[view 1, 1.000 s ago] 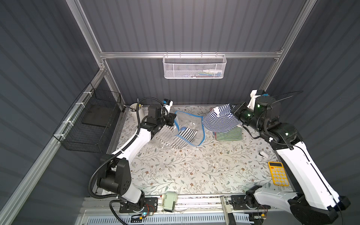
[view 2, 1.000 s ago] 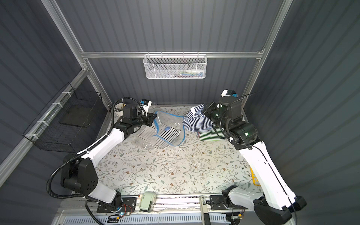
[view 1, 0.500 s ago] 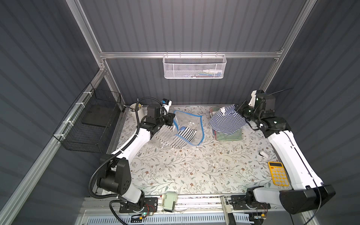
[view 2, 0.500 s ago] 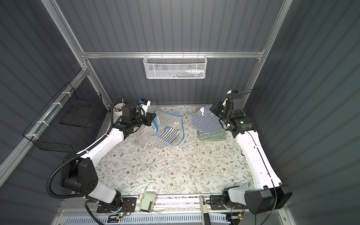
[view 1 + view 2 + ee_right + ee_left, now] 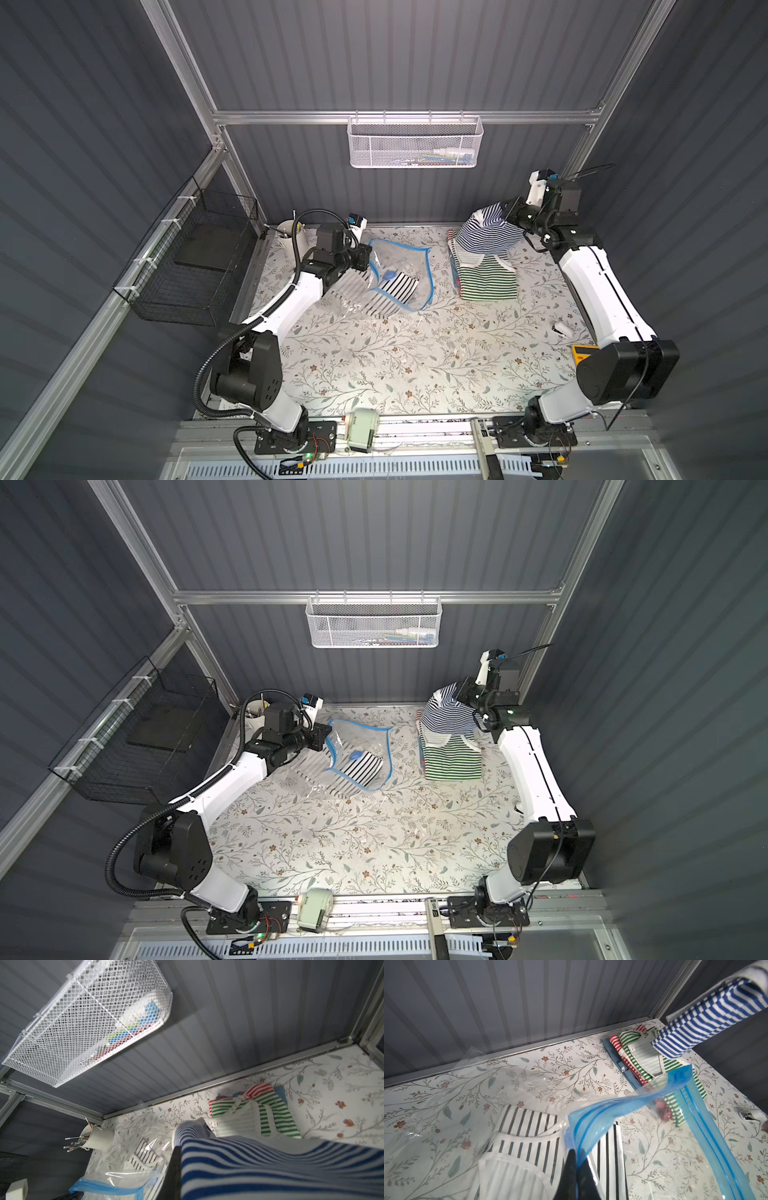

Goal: Take the tank top out of the vacuum bag
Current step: Place the tank top on the tank top.

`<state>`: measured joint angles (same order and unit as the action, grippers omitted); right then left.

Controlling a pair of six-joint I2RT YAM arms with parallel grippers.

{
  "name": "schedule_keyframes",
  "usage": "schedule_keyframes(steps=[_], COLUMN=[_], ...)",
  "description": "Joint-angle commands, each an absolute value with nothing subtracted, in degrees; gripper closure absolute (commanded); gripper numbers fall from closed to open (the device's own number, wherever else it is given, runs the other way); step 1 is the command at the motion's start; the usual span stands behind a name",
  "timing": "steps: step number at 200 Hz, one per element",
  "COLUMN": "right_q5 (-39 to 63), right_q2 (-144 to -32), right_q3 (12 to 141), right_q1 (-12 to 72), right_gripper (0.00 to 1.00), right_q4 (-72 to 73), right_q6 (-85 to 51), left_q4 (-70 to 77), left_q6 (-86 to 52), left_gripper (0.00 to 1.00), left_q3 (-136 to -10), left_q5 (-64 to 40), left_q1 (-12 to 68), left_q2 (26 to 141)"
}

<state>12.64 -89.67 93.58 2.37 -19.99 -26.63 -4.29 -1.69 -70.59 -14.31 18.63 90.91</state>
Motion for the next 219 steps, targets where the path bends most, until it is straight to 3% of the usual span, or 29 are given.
schedule_keyframes(steps=[1,128,219], right_q5=[14.4,11.5,8.4], right_q2=[-92.2,-103.0,-105.7], right_q3=[97.3,103.4,95.8], right_q1=[1.5,1.1,3.0], right_gripper=[1.00,1.00,1.00], right_q4=[-16.4,-9.3,14.6], right_q6=[-22.5,-11.1,9.2], left_q4=[-6.3,-6.9,-8.4], left_q6=[0.4,1.3,1.4], left_gripper=[1.00,1.00,1.00], left_q3=[-71.7,-72.1,-72.9], left_q5=[-13.1,-12.7,-13.3], left_q1=[18.0,18.0,18.5], left_q2=[92.2,94.7,96.8])
